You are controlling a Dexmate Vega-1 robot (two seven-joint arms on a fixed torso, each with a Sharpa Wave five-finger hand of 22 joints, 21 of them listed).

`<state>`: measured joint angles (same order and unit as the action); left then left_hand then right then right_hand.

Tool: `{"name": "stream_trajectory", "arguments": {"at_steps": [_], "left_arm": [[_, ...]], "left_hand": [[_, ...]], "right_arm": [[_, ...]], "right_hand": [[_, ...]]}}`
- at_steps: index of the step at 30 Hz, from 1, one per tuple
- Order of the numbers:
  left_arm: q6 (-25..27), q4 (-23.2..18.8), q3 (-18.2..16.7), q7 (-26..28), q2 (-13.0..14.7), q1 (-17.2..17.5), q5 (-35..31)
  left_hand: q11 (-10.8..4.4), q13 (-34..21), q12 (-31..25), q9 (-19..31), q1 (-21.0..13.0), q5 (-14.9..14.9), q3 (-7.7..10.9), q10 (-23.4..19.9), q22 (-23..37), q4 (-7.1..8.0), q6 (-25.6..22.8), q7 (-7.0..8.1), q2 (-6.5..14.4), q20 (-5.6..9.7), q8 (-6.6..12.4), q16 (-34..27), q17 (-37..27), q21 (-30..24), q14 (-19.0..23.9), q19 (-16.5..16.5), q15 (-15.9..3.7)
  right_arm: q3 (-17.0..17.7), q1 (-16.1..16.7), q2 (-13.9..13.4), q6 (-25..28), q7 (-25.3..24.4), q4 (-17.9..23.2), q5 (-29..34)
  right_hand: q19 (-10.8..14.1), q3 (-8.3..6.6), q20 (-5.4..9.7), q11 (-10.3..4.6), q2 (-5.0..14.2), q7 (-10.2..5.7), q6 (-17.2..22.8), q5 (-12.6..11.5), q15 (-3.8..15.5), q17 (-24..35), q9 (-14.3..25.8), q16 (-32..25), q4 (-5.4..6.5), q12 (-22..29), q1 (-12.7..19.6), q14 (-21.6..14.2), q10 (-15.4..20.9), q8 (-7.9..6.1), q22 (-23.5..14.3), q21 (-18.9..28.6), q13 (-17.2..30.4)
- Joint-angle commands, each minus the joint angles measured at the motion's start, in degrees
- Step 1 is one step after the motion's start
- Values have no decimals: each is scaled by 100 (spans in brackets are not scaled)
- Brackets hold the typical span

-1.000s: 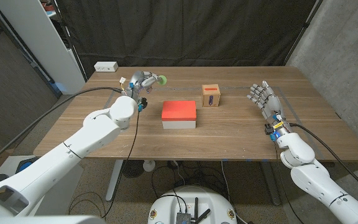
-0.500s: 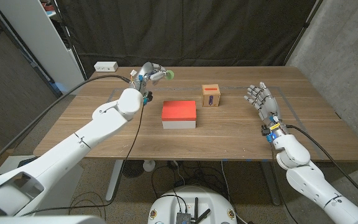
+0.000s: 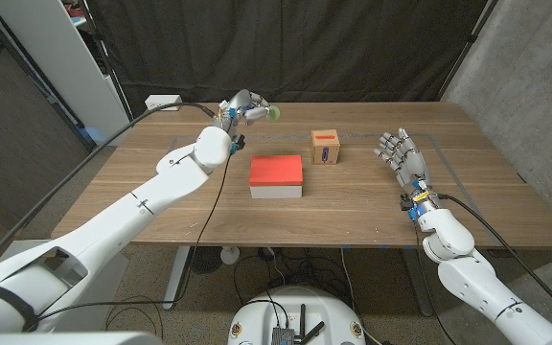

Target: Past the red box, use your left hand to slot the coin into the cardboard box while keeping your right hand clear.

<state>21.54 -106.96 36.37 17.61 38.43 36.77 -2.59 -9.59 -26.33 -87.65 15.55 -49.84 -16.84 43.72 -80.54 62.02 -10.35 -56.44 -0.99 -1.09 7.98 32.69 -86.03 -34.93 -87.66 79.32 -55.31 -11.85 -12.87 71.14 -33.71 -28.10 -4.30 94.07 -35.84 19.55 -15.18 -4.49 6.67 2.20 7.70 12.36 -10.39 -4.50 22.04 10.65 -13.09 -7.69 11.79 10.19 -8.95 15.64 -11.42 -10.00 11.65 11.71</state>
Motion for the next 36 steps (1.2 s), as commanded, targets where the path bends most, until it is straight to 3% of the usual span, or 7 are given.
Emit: {"name": "stream_trajectory", "arguments": {"at_steps": [1,13,29,36], "left_arm": [[159,193,375,-187,-290,-337,-809],[490,295,642,-616,-458,-711,-1292],[1438,331,1386,-1227,-719,-1348,-2449],[1466,547,1569,-1430,-886,-1559,-2685]], "left_hand": [[14,-14,-8,19,-199,-1,-11,4,30,1,-209,-101,192,415,99,-31,-62,10,28,7,-13],[14,-31,-15,27,-209,4,-23,12,42,5,-216,-90,191,414,108,-16,-94,14,16,8,-12],[-2,-34,-16,16,-231,10,-71,4,-15,-4,-237,-68,168,416,107,39,-61,43,5,18,-12],[5,-39,-15,17,-221,5,-70,14,-9,6,-242,-69,167,413,108,21,-96,40,28,22,-12]], "right_arm": [[-12,42,-40,45,-146,13,167],[9,60,-30,45,-104,-37,51],[-1,35,-49,76,-122,-47,83],[22,105,-66,119,-172,33,60]], "right_hand": [[13,14,-24,45,2,152,2,21,6,12,13,0,-31,-2,30,1,12,1,-10,2,13],[13,13,-29,22,7,134,23,21,-2,6,12,-1,-31,1,35,-10,28,-5,-10,-3,8],[24,14,-28,19,13,116,41,21,-5,-2,11,-1,-31,3,41,-20,44,-9,-11,-5,4],[27,13,-34,13,18,110,47,21,3,-6,11,-4,-31,7,45,-31,56,-9,-11,-7,3]]}}
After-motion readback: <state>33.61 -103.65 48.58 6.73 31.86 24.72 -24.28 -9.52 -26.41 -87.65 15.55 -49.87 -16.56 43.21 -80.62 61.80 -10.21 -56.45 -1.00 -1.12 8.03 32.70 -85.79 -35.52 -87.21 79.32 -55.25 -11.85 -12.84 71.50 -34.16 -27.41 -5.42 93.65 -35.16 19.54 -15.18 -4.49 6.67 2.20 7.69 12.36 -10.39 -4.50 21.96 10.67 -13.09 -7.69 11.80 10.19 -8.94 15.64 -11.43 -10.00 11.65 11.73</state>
